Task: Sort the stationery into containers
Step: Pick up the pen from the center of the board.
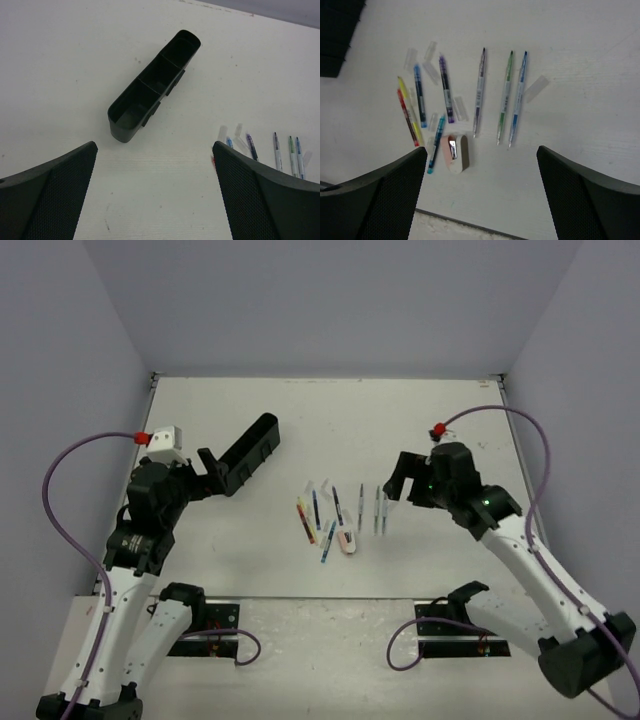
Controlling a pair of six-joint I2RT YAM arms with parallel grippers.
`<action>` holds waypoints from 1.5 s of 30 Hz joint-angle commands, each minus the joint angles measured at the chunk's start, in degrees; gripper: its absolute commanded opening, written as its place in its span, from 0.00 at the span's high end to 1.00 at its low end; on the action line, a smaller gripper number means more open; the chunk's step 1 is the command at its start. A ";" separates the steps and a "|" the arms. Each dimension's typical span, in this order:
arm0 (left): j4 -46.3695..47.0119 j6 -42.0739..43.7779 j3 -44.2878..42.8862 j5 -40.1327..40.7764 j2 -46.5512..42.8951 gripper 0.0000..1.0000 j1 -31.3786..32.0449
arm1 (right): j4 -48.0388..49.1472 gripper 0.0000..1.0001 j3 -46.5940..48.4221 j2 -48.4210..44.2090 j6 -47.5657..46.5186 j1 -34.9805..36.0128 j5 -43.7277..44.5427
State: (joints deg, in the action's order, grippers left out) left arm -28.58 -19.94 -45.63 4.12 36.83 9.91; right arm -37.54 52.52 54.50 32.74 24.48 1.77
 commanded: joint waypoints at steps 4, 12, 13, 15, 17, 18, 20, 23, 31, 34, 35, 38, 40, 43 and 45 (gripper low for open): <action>1.93 0.87 0.72 -2.25 -0.21 0.00 0.96 | 2.61 0.32 -0.03 12.80 5.77 7.56 10.76; 1.87 0.87 0.80 -2.35 0.16 0.00 2.15 | 4.26 0.64 2.61 25.83 6.45 8.92 14.87; 1.88 0.87 0.80 -2.29 0.06 0.00 2.34 | 4.46 0.66 2.79 26.53 6.37 8.92 15.13; 1.95 0.87 0.81 -2.18 -0.20 0.00 2.86 | 4.86 0.71 3.11 27.97 6.45 8.92 15.41; 1.87 0.87 0.98 -2.01 -0.36 0.00 3.39 | 5.01 0.72 3.40 29.88 6.37 8.92 16.01; 1.87 0.87 0.98 -1.93 -0.36 0.00 3.71 | 4.85 0.72 3.64 31.01 6.37 8.92 16.33; 1.89 0.87 0.95 -1.75 -0.25 0.00 4.00 | 5.31 0.74 3.87 32.27 6.17 8.92 16.23; 1.95 0.87 0.89 -1.57 -0.10 0.00 4.24 | 5.47 0.78 4.34 33.75 6.28 8.92 15.54; 1.69 0.79 0.88 -1.31 0.52 0.00 4.94 | 6.42 0.80 5.39 36.89 6.37 8.83 15.19; 1.63 0.78 0.89 -1.22 0.61 0.00 5.17 | 6.43 0.80 5.66 37.61 6.32 8.83 15.42; 1.60 0.78 0.89 -1.22 0.64 0.00 5.23 | 6.46 0.80 5.69 37.84 6.31 8.80 15.45; 1.69 0.78 0.89 -1.22 0.78 0.00 5.47 | 6.51 0.80 5.84 38.66 6.37 8.66 15.28; 1.68 0.78 0.88 -1.22 0.78 0.00 5.64 | 6.43 0.80 5.59 38.84 6.78 8.74 15.44; 1.60 0.78 0.88 -1.22 0.86 0.00 5.81 | 6.52 0.81 4.96 38.84 7.15 8.74 15.53; 1.60 0.78 0.89 -1.29 0.87 0.00 5.80 | 6.52 0.81 4.80 39.07 7.09 8.74 15.56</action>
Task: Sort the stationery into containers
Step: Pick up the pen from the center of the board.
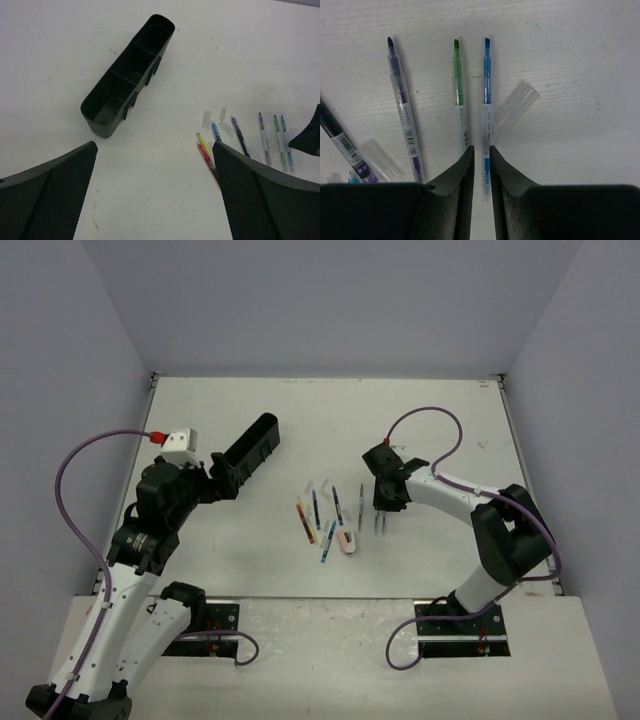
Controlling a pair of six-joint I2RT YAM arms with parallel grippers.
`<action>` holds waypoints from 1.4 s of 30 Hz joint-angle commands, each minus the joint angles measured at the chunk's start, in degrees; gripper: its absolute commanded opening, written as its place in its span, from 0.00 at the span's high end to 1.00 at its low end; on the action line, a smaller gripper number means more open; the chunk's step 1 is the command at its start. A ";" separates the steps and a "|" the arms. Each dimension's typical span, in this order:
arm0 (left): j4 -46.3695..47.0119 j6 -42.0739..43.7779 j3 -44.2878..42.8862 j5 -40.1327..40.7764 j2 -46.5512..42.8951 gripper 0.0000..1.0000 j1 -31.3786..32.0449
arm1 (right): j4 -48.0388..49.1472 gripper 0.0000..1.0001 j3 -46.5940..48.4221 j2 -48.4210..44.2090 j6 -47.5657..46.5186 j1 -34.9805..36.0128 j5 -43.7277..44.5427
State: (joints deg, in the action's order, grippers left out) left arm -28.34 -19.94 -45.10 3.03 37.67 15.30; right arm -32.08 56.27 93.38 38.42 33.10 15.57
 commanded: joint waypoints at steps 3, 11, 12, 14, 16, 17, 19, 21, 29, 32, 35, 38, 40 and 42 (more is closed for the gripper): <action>1.41 0.78 0.28 -0.24 0.04 0.00 0.49 | 1.11 0.82 0.71 0.95 1.51 -0.14 1.71; 1.39 0.87 0.33 -0.39 0.67 0.00 1.06 | 1.78 0.84 -0.39 1.29 1.55 -0.90 0.32; 1.36 0.87 0.36 -0.38 0.76 0.00 1.16 | 1.93 0.84 -0.45 1.41 1.48 -0.93 0.01; 1.36 0.86 0.35 -0.29 0.92 0.00 1.48 | 1.93 0.83 -0.42 1.99 1.50 -0.93 -0.73; 1.29 0.78 0.28 -0.21 0.98 0.00 1.62 | 2.12 0.83 -0.96 2.07 1.63 -0.93 -1.00; 1.27 0.78 0.28 -0.21 1.00 0.00 1.66 | 2.35 0.83 -1.07 2.07 1.71 -0.99 -1.07; 1.27 0.78 0.31 -0.16 1.15 0.00 1.75 | 2.86 0.83 -1.71 2.15 1.99 -1.20 -1.50; 1.31 0.78 0.37 -0.13 1.23 0.00 1.84 | 3.08 0.83 -2.04 2.24 2.23 -1.24 -2.56; 1.18 0.78 0.36 0.05 1.27 0.00 2.10 | 3.42 0.83 -2.72 3.35 2.77 -1.29 -3.15; 1.18 0.70 0.28 0.12 1.20 0.00 2.17 | 3.19 0.84 -2.43 4.19 2.85 -1.20 -3.36; 1.09 0.70 0.29 0.22 1.10 0.00 2.28 | 3.25 0.85 -2.39 4.43 2.89 -1.20 -3.36; 1.09 0.70 0.36 0.24 1.00 0.00 2.49 | 3.26 0.91 -2.47 4.41 3.12 -1.20 -3.15; 1.09 0.69 0.37 0.32 1.01 0.00 2.64 | 3.28 0.93 -2.38 4.24 2.97 -1.20 -2.99; 1.18 0.61 0.37 0.40 1.01 0.00 2.71 | 2.82 0.97 -2.20 3.65 2.88 -1.20 -2.61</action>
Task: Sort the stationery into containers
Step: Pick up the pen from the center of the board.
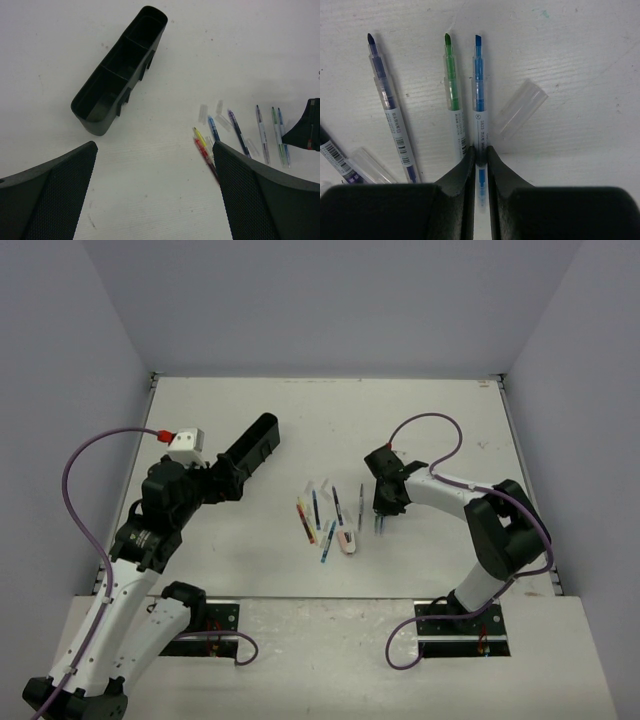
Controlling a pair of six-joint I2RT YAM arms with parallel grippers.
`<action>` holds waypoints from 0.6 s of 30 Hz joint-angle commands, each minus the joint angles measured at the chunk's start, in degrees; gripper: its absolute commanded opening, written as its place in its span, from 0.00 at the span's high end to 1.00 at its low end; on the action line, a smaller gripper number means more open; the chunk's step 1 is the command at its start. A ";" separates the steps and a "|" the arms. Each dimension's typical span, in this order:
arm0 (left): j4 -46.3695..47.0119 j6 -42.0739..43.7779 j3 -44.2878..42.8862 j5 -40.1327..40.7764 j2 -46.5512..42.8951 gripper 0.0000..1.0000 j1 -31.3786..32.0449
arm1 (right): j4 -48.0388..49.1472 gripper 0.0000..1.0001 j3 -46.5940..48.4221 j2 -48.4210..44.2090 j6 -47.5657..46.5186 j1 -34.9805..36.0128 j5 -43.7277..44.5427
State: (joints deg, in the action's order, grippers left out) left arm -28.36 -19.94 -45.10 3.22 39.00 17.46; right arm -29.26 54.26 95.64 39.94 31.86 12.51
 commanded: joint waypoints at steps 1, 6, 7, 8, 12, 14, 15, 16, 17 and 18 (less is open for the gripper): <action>1.20 0.61 0.45 0.20 -0.25 0.00 0.48 | -0.98 0.99 0.04 0.26 1.28 0.05 1.06; 1.15 0.47 0.14 0.20 0.84 0.00 0.47 | -4.23 1.00 1.26 -7.35 0.37 0.05 2.58; 1.11 0.46 0.04 0.17 1.10 0.00 0.47 | -5.14 1.00 1.58 -9.41 0.08 0.05 2.72; 1.11 0.52 -0.09 0.09 1.35 0.00 0.47 | -6.12 1.00 2.02 -11.23 -0.23 0.05 2.78; 1.08 0.17 -0.66 -0.24 1.93 0.00 0.47 | -9.30 1.00 4.37 -17.75 -1.57 0.14 2.72; 0.68 -0.24 -1.48 -0.32 3.01 0.00 0.47 | -10.18 1.00 5.15 -20.75 -2.94 0.14 1.73; 0.59 -0.59 -1.94 -0.27 3.59 0.00 0.47 | -10.27 1.00 5.18 -22.34 -3.46 0.14 1.12; 0.33 -1.56 -2.38 -0.37 4.51 0.00 0.47 | -9.84 1.00 4.99 -24.61 -4.26 0.14 -0.19; 0.34 -2.83 -2.96 -1.37 5.90 0.00 0.47 | -8.62 1.00 4.11 -27.81 -5.52 0.14 -2.62; 0.95 -3.49 -3.50 -3.11 7.37 0.00 0.47 | -7.11 1.00 2.95 -30.33 -6.52 0.14 -5.13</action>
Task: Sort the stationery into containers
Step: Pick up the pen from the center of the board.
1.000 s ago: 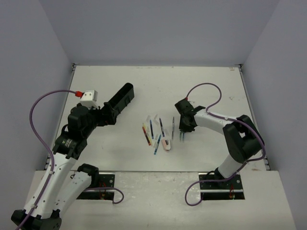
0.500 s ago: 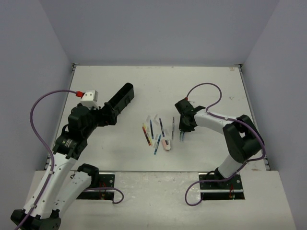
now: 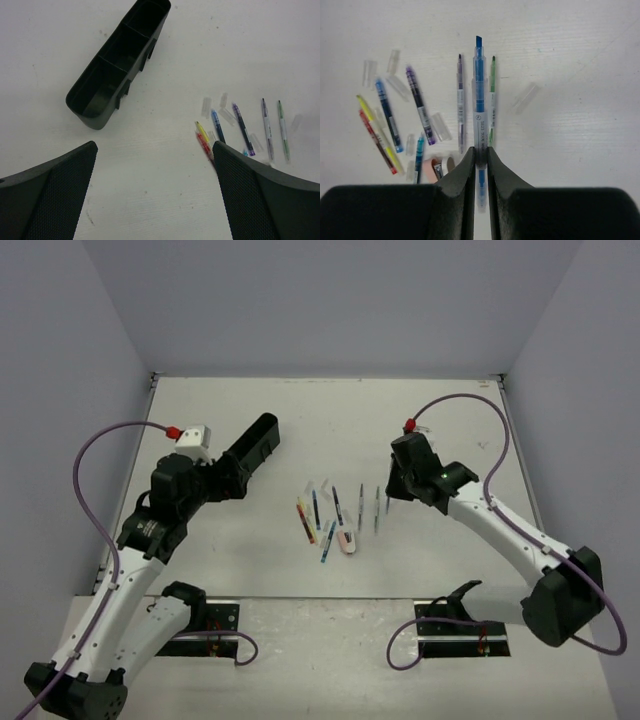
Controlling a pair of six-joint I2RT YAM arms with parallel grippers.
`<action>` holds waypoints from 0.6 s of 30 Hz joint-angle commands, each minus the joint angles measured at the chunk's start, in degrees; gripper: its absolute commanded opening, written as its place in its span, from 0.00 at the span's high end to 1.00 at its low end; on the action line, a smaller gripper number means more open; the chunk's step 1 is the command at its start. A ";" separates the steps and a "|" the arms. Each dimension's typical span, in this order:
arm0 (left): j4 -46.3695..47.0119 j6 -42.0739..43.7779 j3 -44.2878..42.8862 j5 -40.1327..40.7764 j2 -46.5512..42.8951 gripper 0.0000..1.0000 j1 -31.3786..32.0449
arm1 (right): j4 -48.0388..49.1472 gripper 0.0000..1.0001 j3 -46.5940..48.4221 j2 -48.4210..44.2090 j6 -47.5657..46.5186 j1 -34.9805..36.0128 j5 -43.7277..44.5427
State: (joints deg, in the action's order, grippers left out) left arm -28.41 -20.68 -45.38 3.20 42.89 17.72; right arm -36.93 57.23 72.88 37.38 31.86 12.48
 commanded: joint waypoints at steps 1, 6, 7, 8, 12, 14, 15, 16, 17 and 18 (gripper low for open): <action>1.61 -3.46 -3.79 -4.77 4.99 0.00 0.23 | 2.12 1.00 -1.22 -10.11 -4.96 0.14 -7.63; 3.01 -8.08 -11.97 -3.97 19.22 0.00 6.72 | 11.85 1.00 -8.93 -20.58 -7.02 0.08 -17.51; 3.07 -8.18 -13.64 -2.39 21.91 0.00 8.92 | 12.54 1.00 -9.89 -22.14 -7.12 0.05 -18.33; 3.24 -8.16 -15.05 -0.50 24.46 0.00 10.70 | 12.84 1.00 -10.46 -23.30 -7.33 0.07 -18.74; 3.68 -7.89 -21.63 -0.68 35.39 0.00 15.25 | 13.19 1.00 -10.67 -24.51 -8.15 -0.02 -19.38; 3.92 -7.75 -23.92 0.17 40.65 0.00 16.92 | 13.31 1.00 -10.51 -24.93 -8.55 -0.04 -20.18; 3.97 -7.54 -25.18 0.20 42.51 0.00 17.35 | 13.46 1.00 -10.54 -25.24 -8.55 -0.04 -20.39; 3.97 -7.46 -25.67 0.02 43.25 0.00 17.46 | 13.47 1.00 -10.44 -25.44 -8.57 -0.06 -20.32; 3.97 -7.24 -27.20 -0.38 45.58 0.00 17.80 | 13.47 1.00 -10.33 -26.06 -8.62 -0.11 -20.09; 4.04 -7.18 -28.04 -0.81 46.87 0.00 18.01 | 13.33 1.00 -10.17 -26.55 -8.64 -0.13 -20.04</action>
State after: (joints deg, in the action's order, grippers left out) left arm -25.40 -27.51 -68.49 2.04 85.90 34.83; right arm -26.30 46.69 48.40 30.35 31.86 -5.68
